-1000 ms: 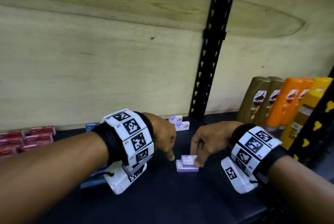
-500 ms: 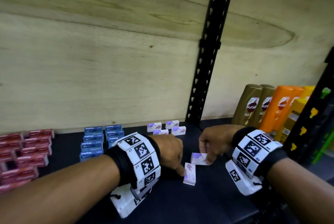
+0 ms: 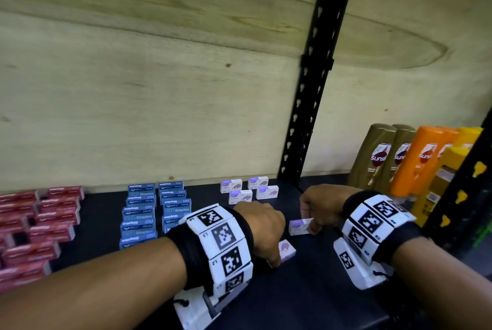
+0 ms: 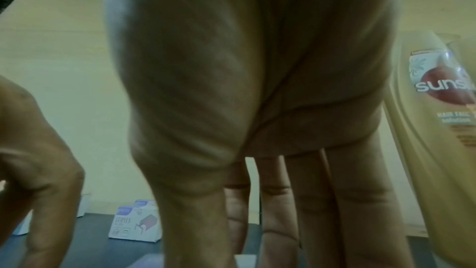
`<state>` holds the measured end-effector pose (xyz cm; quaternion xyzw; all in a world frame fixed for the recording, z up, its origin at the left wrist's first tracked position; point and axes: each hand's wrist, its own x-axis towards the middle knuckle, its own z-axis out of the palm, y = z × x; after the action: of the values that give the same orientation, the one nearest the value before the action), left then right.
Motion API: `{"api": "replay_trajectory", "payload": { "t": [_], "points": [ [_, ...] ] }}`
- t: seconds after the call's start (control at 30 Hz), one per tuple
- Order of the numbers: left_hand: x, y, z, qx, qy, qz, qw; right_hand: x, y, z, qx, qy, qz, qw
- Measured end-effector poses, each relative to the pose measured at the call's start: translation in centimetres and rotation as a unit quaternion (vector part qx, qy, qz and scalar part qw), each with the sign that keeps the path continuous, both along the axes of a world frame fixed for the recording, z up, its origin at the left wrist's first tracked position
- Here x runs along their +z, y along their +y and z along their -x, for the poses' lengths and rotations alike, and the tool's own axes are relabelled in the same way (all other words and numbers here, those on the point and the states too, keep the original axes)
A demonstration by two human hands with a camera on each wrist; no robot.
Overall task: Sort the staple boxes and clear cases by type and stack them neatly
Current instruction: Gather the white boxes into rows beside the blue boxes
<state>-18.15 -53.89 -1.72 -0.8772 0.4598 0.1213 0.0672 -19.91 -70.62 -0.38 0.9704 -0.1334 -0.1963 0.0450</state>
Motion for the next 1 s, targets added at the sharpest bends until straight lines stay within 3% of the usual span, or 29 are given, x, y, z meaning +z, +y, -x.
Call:
{"api": "replay_trajectory", "payload": {
  "t": [0.3,0.67,1.0],
  "points": [
    [-0.2,0.8,-1.4,0.016,0.083,0.022,0.996,-0.3,-0.3,-0.4,-0.006,-0.02,-0.015,1.0],
    [0.0,1.2,-5.2,0.066,-0.037,-0.031,0.997,0.2,1.1,-1.6,0.016,-0.043,-0.018,0.999],
    [0.7,0.2,-6.9,0.064,-0.053,-0.087,0.993,0.6,1.8,-3.6,0.027,-0.027,0.0,0.999]
  ]
}}
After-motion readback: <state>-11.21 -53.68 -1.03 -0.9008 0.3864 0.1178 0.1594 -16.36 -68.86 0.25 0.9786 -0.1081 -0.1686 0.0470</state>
